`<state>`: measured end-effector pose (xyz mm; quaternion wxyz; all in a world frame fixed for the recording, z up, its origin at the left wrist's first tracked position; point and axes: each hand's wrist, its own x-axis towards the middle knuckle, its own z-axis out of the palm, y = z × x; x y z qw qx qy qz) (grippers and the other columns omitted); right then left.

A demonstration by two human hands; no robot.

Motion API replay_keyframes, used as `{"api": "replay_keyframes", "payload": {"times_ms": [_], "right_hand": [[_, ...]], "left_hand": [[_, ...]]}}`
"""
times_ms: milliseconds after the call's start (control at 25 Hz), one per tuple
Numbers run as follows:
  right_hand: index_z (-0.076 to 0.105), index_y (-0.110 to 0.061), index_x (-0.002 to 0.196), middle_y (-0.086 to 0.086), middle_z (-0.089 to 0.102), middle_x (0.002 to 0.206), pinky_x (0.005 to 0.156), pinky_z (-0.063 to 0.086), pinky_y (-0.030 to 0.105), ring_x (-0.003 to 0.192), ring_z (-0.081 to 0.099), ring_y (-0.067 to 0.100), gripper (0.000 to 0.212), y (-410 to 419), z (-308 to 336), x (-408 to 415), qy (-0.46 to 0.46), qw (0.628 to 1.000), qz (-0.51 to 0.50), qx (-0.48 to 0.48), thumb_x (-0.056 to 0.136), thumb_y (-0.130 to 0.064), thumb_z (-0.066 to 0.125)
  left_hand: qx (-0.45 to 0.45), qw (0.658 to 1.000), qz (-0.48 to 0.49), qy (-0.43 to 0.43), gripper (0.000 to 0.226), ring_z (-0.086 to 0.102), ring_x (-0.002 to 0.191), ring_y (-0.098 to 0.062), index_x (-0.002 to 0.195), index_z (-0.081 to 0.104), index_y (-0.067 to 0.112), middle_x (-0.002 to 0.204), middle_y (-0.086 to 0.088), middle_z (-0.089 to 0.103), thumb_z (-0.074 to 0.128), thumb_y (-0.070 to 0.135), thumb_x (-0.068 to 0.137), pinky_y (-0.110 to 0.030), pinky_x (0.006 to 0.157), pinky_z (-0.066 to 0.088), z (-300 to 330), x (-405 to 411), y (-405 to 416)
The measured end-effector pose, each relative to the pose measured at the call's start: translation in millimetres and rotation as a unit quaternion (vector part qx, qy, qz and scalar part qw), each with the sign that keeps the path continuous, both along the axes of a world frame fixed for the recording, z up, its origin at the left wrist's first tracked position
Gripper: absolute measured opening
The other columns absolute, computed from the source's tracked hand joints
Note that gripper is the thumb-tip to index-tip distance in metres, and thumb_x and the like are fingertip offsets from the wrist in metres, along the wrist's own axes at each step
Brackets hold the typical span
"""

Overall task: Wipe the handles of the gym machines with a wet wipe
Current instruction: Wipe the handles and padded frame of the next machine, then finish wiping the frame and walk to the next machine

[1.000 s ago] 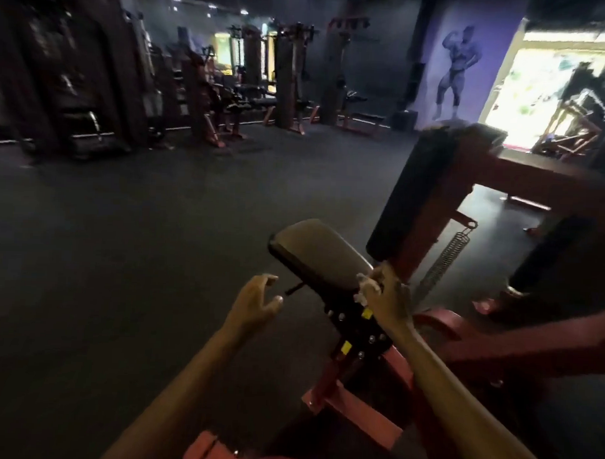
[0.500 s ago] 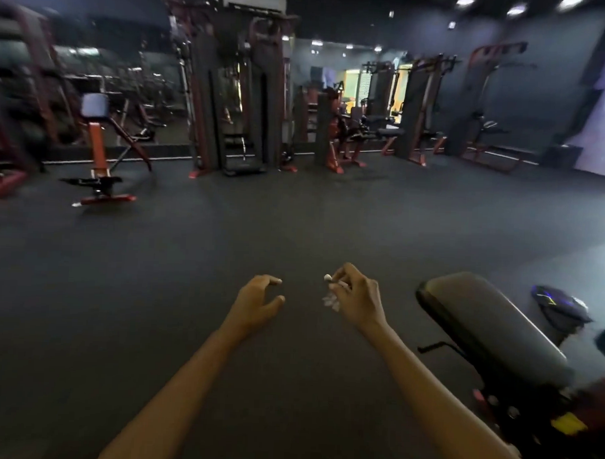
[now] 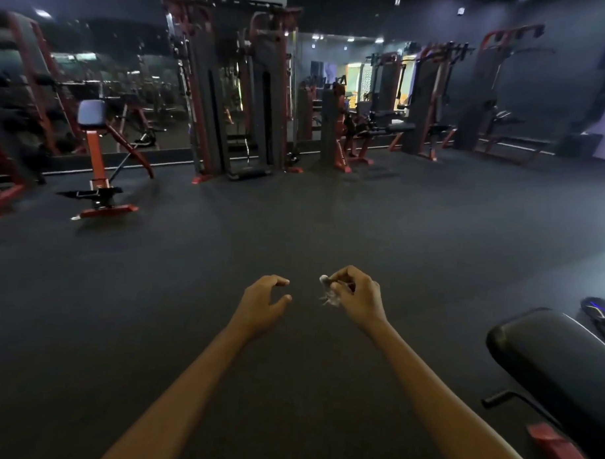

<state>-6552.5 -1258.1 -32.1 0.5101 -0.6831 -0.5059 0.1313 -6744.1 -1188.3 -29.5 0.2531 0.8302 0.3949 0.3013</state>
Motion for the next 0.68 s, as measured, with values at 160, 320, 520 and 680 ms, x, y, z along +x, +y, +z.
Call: {"api": "replay_keyframes", "payload": {"times_ms": [160, 320, 520, 680], "right_hand": [[0.066, -0.005, 0.087, 0.001, 0.065, 0.082, 0.056, 0.042, 0.002, 0.071, 0.057, -0.001, 0.005, 83, -10, 61, 0.002, 0.999, -0.036, 0.011, 0.085, -0.002, 0.063], [0.067, -0.009, 0.085, 0.0, 0.066, 0.081, 0.058, 0.043, 0.003, 0.071, 0.057, -0.001, 0.003, 179, -6, 148, 0.011, 0.996, -0.085, 0.011, 0.086, -0.007, 0.064], [0.066, -0.008, 0.085, -0.006, 0.063, 0.077, 0.058, 0.041, 0.001, 0.069, 0.055, -0.003, 0.001, 263, 18, 266, 0.015, 0.985, -0.171, 0.024, 0.084, -0.009, 0.067], [0.065, -0.01, 0.082, -0.007, 0.061, 0.072, 0.056, 0.041, 0.006, 0.066, 0.055, 0.0, 0.004, 279, 19, 372, 0.002, 0.965, -0.261, 0.008, 0.083, -0.01, 0.069]], "left_hand": [[0.009, 0.999, -0.046, 0.002, 0.033, 0.052, 0.119, -0.014, 0.123, 0.059, 0.008, 0.126, -0.005, 0.058, 0.062, 0.016, 0.091, -0.016, 0.094, 0.035, -8, 66, 89], [0.014, 0.996, -0.089, 0.021, 0.034, 0.051, 0.121, -0.014, 0.125, 0.057, 0.009, 0.128, -0.005, 0.057, 0.06, 0.018, 0.092, -0.014, 0.093, 0.033, 3, 154, 199], [0.017, 0.987, -0.159, 0.006, 0.039, 0.05, 0.121, -0.011, 0.13, 0.052, 0.011, 0.131, -0.003, 0.055, 0.059, 0.018, 0.092, -0.018, 0.096, 0.035, 25, 283, 318], [-0.033, 0.97, -0.238, -0.019, 0.038, 0.05, 0.122, -0.014, 0.129, 0.054, 0.01, 0.131, -0.006, 0.056, 0.06, 0.015, 0.091, -0.022, 0.098, 0.038, 12, 415, 372]]}}
